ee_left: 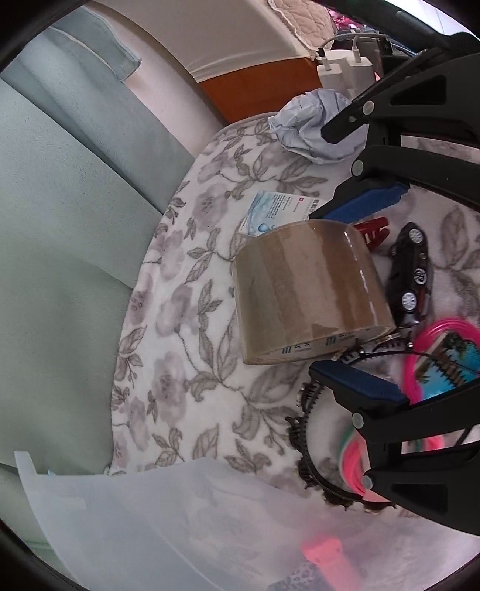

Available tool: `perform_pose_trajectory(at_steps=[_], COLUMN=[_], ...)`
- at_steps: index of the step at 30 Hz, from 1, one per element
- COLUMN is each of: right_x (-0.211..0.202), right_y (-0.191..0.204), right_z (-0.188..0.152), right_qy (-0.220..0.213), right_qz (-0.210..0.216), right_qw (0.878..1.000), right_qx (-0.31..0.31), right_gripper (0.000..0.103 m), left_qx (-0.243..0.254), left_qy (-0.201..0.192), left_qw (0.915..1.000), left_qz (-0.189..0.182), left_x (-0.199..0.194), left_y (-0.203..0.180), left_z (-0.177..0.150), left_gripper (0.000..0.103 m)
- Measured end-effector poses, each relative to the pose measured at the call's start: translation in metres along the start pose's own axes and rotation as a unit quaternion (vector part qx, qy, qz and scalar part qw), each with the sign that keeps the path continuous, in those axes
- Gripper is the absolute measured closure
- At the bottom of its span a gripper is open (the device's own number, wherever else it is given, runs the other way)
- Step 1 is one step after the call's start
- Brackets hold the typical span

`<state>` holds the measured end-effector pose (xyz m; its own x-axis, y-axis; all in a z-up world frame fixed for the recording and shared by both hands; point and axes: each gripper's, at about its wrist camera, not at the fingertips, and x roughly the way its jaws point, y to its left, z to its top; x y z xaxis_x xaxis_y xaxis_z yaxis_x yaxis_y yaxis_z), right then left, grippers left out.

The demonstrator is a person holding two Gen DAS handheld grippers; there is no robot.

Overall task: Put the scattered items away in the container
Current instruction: 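Grasp the brown tape roll with left tool while right tool grasps crumpled paper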

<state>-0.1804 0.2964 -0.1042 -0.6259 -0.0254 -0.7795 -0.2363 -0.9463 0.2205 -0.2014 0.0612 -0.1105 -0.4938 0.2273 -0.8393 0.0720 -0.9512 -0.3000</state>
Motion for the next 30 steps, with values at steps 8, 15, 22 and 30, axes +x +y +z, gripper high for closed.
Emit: perform_pose_trajectory(at_steps=[8,15,22,30], right_x=[0.028,0.043,0.045,0.036], right_y=[0.001,0.002,0.006,0.001], right_z=[0.008,0.008,0.008,0.010], right_qy=[0.003,0.005,-0.002,0.002], right_qz=[-0.008,-0.017,-0.032,-0.019], right_qw=[1.000,0.999,0.999,0.999], right_qx=[0.017,0.031,0.021,0.033], right_gripper=[0.021,0.020,0.022,0.035], left_qx=[-0.009,-0.029,-0.040,-0.035], left_qy=[0.007,-0.006,-0.011,-0.020], left_qw=[0.9999,0.9995,0.9990,0.9992], left_qz=[0.005,0.007,0.014,0.006], left_x=[0.019,0.028,0.029,0.013], left_y=[0.001,0.004,0.009,0.007], left_z=[0.011,0.015,0.018,0.014], left_gripper=[0.028,0.028,0.029,0.049])
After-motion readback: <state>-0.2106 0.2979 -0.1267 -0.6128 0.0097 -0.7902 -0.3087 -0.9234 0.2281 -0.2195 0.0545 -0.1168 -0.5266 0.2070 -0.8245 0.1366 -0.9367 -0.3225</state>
